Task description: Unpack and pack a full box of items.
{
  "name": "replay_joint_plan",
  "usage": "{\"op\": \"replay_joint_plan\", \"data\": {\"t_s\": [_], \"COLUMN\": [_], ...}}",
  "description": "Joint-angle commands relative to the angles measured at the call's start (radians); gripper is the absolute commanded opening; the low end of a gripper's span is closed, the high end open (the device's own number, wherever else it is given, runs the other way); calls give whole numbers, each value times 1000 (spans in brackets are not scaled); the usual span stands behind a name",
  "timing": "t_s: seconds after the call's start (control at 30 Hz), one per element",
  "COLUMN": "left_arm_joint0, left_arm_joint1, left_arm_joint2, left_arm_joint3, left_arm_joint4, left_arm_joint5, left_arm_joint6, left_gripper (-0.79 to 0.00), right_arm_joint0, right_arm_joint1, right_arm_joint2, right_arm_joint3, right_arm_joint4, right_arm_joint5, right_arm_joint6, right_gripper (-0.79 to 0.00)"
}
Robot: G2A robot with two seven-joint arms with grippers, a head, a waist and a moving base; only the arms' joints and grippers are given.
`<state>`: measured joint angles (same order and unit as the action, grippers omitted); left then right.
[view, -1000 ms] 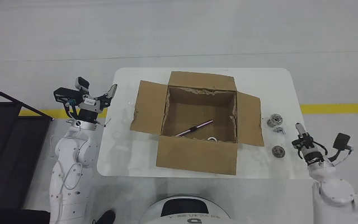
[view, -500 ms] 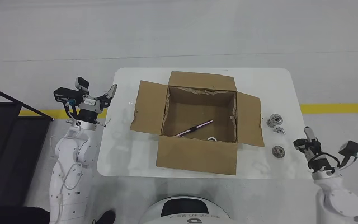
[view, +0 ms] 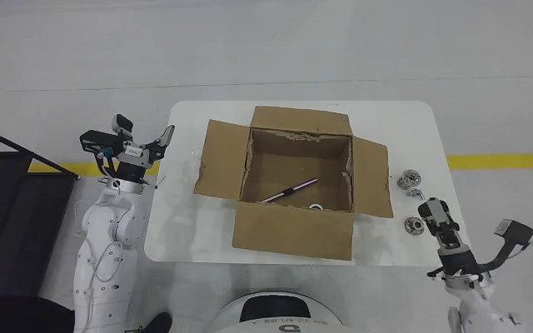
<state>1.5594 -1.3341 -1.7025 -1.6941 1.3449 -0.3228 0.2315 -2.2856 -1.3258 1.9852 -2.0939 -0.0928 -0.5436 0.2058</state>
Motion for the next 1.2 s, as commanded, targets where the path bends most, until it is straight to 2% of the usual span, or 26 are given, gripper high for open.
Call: {"op": "replay_joint_plan", "data": {"t_s": [0.0, 0.23, 0.33, 0.43, 0.6, 0.77, 1.17], "left_arm_joint0": [0, 0, 0, 0, 0, 0, 0], "left_arm_joint1": [0, 0, 0, 0, 0, 0, 0], "left_arm_joint2": [0, 0, 0, 0, 0, 0, 0], "left_arm_joint3": [0, 0, 0, 0, 0, 0, 0], "left_arm_joint4": [0, 0, 0, 0, 0, 0, 0], "left_arm_joint5": [0, 0, 0, 0, 0, 0, 0], "left_arm_joint6": [0, 0, 0, 0, 0, 0, 0], "left_gripper": [0, 0, 0, 0, 0, 0, 0], "right_arm_joint0": [1, 5, 83, 139, 209, 301, 301], "right_arm_joint1": [0, 0, 5, 10, 12, 13, 13], "right_arm_joint2": [2, -3, -47, -114, -307, -491, -491], "right_arm_joint3": [4, 7, 5, -99, -256, -256, -256], "right_arm_joint4": [5, 12, 34, -119, -367, -558, -558], "right_arm_joint5": [-1, 4, 89, 146, 267, 388, 388], "right_arm_joint6": [-9, -7, 46, 111, 192, 288, 288], "right_gripper": [0, 0, 0, 0, 0, 0, 0]}}
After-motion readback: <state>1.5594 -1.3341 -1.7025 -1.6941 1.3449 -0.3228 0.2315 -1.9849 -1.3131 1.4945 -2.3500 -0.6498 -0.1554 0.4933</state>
